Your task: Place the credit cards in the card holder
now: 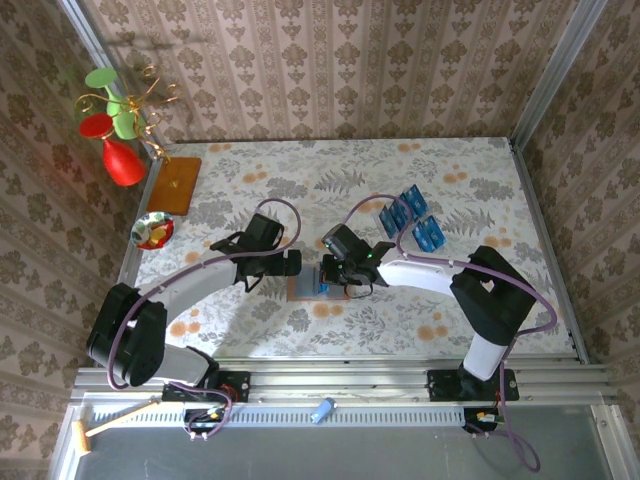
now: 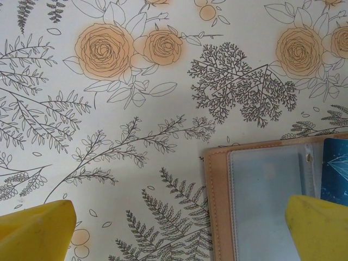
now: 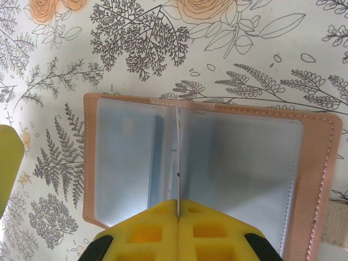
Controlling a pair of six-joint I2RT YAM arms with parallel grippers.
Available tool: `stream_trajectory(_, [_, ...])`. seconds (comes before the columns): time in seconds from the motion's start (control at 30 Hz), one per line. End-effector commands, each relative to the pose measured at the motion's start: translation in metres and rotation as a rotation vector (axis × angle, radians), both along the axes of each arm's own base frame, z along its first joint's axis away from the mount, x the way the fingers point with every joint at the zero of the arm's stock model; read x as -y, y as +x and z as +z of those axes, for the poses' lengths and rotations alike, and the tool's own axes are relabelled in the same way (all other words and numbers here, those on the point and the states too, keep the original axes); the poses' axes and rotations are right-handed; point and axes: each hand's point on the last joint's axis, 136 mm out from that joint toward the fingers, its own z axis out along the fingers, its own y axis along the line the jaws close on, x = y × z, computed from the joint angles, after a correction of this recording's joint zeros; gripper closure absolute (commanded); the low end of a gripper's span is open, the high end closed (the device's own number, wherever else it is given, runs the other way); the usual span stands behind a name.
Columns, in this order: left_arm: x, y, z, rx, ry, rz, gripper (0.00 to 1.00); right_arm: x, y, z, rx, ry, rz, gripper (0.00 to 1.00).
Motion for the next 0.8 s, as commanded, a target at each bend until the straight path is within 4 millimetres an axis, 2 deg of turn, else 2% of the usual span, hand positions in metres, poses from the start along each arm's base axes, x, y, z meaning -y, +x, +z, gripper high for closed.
stream_trajectory(0.0, [-0.007,-0.004,-0.003,-0.016,0.028,-0.002,0.00,0.017,-0.001,-0.014,-0.023,-0.055,0.010,1.00])
stream_trajectory(0.27, [-0.003,-0.003,0.000,-0.009,0.020,-0.018,0.00,0.034,0.005,-0.022,-0.061,-0.072,0.045,1.00])
stream_trajectory(0.5, [0.003,-0.002,0.000,-0.009,0.021,-0.035,0.00,0.026,0.007,-0.015,-0.071,-0.026,0.123,1.00])
stream_trajectory(0.77, [0.012,0.002,-0.003,-0.009,0.026,-0.060,0.00,0.019,0.001,-0.013,-0.106,0.000,0.189,1.00])
